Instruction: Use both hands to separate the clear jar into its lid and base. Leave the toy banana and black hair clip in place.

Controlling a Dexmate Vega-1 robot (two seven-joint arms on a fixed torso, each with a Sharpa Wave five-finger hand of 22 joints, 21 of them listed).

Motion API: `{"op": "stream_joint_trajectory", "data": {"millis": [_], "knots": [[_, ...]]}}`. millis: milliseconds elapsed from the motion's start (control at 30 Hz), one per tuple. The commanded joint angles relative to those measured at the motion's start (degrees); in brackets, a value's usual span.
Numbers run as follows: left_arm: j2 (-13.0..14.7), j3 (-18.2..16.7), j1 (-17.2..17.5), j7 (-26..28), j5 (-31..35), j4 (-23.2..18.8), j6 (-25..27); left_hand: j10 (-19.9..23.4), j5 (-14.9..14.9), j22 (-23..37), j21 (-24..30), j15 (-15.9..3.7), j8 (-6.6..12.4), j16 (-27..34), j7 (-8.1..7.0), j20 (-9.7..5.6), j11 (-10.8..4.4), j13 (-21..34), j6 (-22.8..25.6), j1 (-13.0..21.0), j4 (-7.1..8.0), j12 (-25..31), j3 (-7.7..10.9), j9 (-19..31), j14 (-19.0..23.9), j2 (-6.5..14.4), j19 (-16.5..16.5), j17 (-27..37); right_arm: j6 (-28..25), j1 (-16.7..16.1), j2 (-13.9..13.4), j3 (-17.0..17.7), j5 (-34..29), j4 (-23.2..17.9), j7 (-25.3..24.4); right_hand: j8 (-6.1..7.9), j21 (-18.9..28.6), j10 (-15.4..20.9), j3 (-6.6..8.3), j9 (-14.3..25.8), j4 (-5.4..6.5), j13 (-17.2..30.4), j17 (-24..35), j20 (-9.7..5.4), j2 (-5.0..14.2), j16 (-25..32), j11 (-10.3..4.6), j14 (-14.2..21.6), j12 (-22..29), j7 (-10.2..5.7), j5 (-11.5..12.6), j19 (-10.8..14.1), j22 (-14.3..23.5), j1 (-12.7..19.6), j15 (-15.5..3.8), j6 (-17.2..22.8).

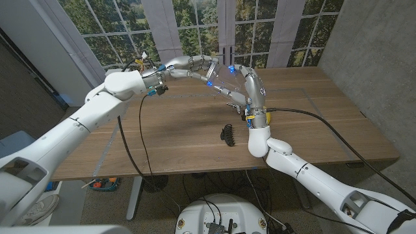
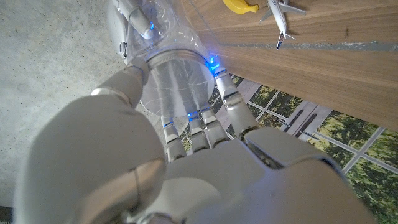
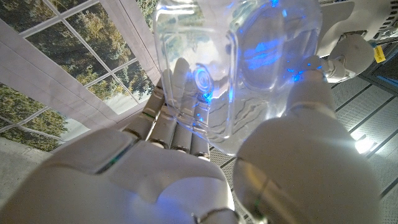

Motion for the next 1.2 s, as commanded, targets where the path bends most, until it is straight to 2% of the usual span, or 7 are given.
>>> {"op": "stream_joint_trajectory", "data": {"millis": [33, 200, 433, 533, 800, 1033, 1200], "knots": [[-0.76, 1.13, -1.27, 0.0, 0.92, 0.9, 0.6, 2.13, 0.06, 0.4, 1.31, -8.33, 0.62, 2.15, 2.08, -6.81, 0.93, 1.39, 1.03, 3.38, 0.29, 1.25, -2.34, 0.69, 4.9, 1.7, 4.92, 1.49, 0.87, 0.82, 0.62, -0.08, 0.03, 1.19, 0.12, 0.95, 0.29, 12.44, 5.02, 0.26, 4.64, 0.19, 0.09, -3.13, 15.13, -0.05, -11.74, 0.68, 0.32, -11.59, 0.25, -0.19, 0.02, 4.63, -8.83, 17.75], [-0.92, 1.31, -0.72, 1.91, 0.89, -0.34, 3.18, 5.71, -0.37, 0.65, 3.38, -9.6, 1.44, 5.55, 4.64, -9.6, 2.36, 2.66, 2.92, 2.83, 0.99, 3.0, -6.18, 1.3, 10.12, 2.11, 9.06, 3.4, 1.22, 1.41, 0.91, -0.44, -0.35, 2.04, -0.31, 1.02, 0.34, 12.47, 5.04, 0.28, 4.68, 0.09, 0.09, -3.07, 15.2, -0.06, -11.76, 0.73, 0.23, -11.6, 0.26, -0.19, 0.01, 4.58, -8.84, 17.86], [-0.94, 0.45, 1.08, 5.77, -1.71, -3.0, 8.68, 16.97, -0.32, 0.9, 7.36, -10.97, 4.67, 8.71, 9.2, -10.64, 3.91, 4.25, 11.02, 2.03, 1.2, 7.22, -8.42, 2.35, 19.37, 3.1, 15.98, 3.78, 0.91, 1.71, 1.35, -0.47, -1.96, 2.78, -0.98, 0.93, 0.36, 12.33, 5.03, 0.17, 4.69, 0.21, 0.1, -3.09, 15.2, -0.08, -11.71, 0.74, 0.21, -11.57, 0.24, -0.27, 0.0, 4.53, -8.83, 17.74], [-0.91, -0.07, 1.83, 7.52, -4.76, -4.57, 13.54, 22.6, -0.31, 0.97, 9.34, -12.16, 5.9, 9.78, 11.9, -10.73, 4.48, 4.81, 14.36, 1.73, 1.05, 8.97, -8.48, 2.85, 25.03, 3.54, 18.91, 3.16, 0.98, 1.55, 1.98, 0.24, -3.64, 3.29, -0.98, 0.96, 0.38, 12.31, 5.05, 0.27, 4.71, 0.2, 0.08, -3.08, 15.25, -0.12, -11.65, 0.72, 0.18, -11.52, 0.23, -0.32, 0.0, 4.5, -8.85, 17.64], [0.34, -1.1, 2.43, 11.77, -12.47, -9.11, 27.37, 33.72, -0.32, 0.79, 13.76, -12.75, 7.93, 10.9, 14.84, -10.61, 3.69, 4.64, 20.71, 0.83, 0.97, 11.58, -8.06, 3.92, 36.08, 3.57, 25.51, 1.73, 1.41, 1.05, 3.65, 2.31, -7.87, 4.33, -0.98, 0.96, 0.37, 12.28, 5.06, 0.29, 4.66, 0.1, 0.13, -3.16, 15.27, -0.14, -11.71, 0.67, 0.06, -11.64, 0.2, -0.57, 0.0, 4.55, -8.86, 17.56], [-0.16, -1.61, 0.51, 12.19, -21.86, -8.81, 38.85, 43.04, -0.8, 0.26, 17.87, -12.2, 8.9, 9.59, 20.96, -10.56, 5.55, 1.44, 27.9, -4.21, 1.85, 12.06, -7.68, 5.03, 47.07, 3.35, 31.79, -1.03, 2.7, 0.63, 5.14, 4.11, -10.52, 5.31, -0.98, 0.89, 0.39, 12.19, 5.06, 0.27, 4.63, 0.13, 0.15, -3.18, 15.26, -0.18, -11.56, 0.57, 0.0, -11.68, 0.16, -0.71, 0.0, 4.56, -8.86, 17.35], [-1.9, -2.15, -1.2, 11.77, -29.71, -5.79, 45.9, 49.06, -1.17, 0.19, 20.22, -11.73, 8.9, 7.57, 21.33, -10.2, 7.1, -1.33, 33.48, -8.94, 2.58, 11.71, -6.78, 5.75, 53.15, 4.31, 34.86, -1.5, 2.94, 0.7, 5.63, 4.62, -11.26, 5.86, -0.98, 0.87, 0.39, 11.91, 5.07, 0.26, 4.7, 0.32, 0.15, -3.2, 15.36, -0.2, -11.63, 0.55, -0.02, -11.6, 0.14, -0.85, 0.0, 4.51, -8.86, 17.28]]}}
